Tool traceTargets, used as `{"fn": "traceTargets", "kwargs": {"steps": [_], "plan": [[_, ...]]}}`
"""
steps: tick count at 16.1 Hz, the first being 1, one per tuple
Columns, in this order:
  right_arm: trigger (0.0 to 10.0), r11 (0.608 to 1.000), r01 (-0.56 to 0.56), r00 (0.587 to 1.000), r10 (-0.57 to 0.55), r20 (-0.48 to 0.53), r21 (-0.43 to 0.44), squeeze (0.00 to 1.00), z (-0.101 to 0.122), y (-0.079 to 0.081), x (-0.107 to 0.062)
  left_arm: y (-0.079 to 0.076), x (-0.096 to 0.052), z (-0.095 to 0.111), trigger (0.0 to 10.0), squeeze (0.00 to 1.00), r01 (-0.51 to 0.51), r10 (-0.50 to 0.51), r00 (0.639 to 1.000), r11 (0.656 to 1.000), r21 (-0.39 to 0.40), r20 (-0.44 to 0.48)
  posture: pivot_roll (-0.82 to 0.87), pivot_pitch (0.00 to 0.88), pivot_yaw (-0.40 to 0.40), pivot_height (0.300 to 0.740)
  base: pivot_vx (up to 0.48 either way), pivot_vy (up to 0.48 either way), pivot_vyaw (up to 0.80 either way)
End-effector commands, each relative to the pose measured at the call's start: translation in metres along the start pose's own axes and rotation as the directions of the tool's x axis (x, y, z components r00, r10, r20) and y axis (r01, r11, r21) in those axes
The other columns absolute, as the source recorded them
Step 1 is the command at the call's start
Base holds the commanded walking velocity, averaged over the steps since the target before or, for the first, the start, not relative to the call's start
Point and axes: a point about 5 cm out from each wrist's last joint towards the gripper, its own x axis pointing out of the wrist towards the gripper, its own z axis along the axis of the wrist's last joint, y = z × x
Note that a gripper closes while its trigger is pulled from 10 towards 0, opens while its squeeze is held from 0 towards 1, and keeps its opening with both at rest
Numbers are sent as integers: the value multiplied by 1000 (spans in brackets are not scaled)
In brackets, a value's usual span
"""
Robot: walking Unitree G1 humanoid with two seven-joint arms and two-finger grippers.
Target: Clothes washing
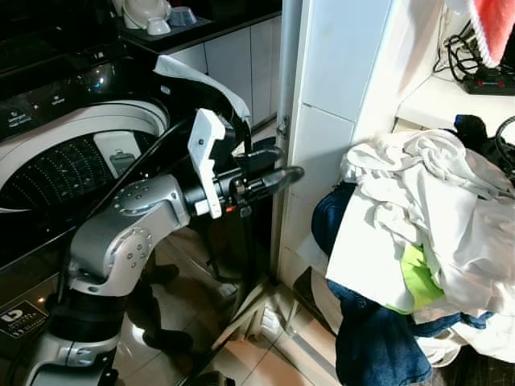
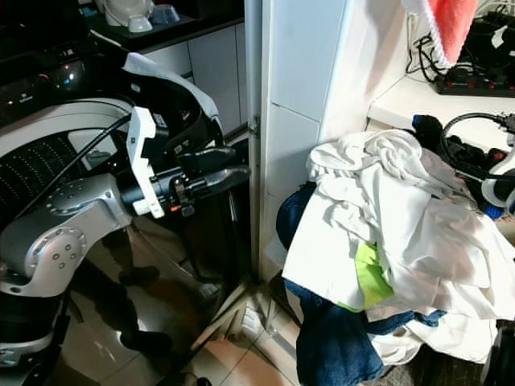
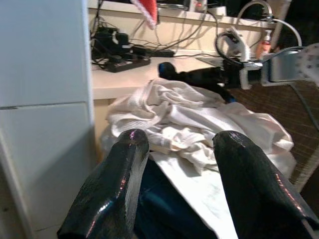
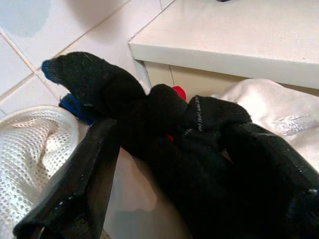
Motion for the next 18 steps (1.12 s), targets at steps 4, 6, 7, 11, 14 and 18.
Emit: {"fn": "traceTargets", "kwargs": {"steps": [4, 6, 7, 11, 14, 18], "plan": [[0, 1000, -18, 1000, 18, 3, -14, 0, 0, 2, 3, -10, -1, -13, 10000, 0, 54, -54, 998, 998, 9, -35, 27, 0, 33, 740, 0, 0, 0], [0, 1000, -19, 1000, 19, -2, -14, 0, -3, 3, 3, -12, 0, -25, 10000, 0, 57, -56, 997, 998, 27, -60, 31, 0, 34, 740, 0, 0, 0], [0, 1000, -20, 1000, 19, -5, -14, 0, -5, 2, 4, -13, 1, -34, 10000, 0, 51, -47, 996, 997, 55, -71, 31, 0, 34, 740, 0, 0, 0], [0, 1000, -11, 1000, 11, -6, -25, 0, -6, 3, 4, -11, 4, -57, 10000, 0, -12, 16, 999, 996, 92, -50, 41, 0, 19, 740, 0, 0, 0], [0, 999, 5, 1000, -5, 2, -35, 0, -5, 2, 5, -15, -2, -80, 10000, 0, 3, 4, 998, 994, 108, -65, 42, 0, 18, 740, 0, 0, 0], [0, 999, -9, 1000, 9, 11, -35, 0, -5, 4, 4, -12, -6, -85, 10000, 0, -52, 52, 999, 996, 69, 7, 39, 0, 20, 740, 0, 0, 0]]}}
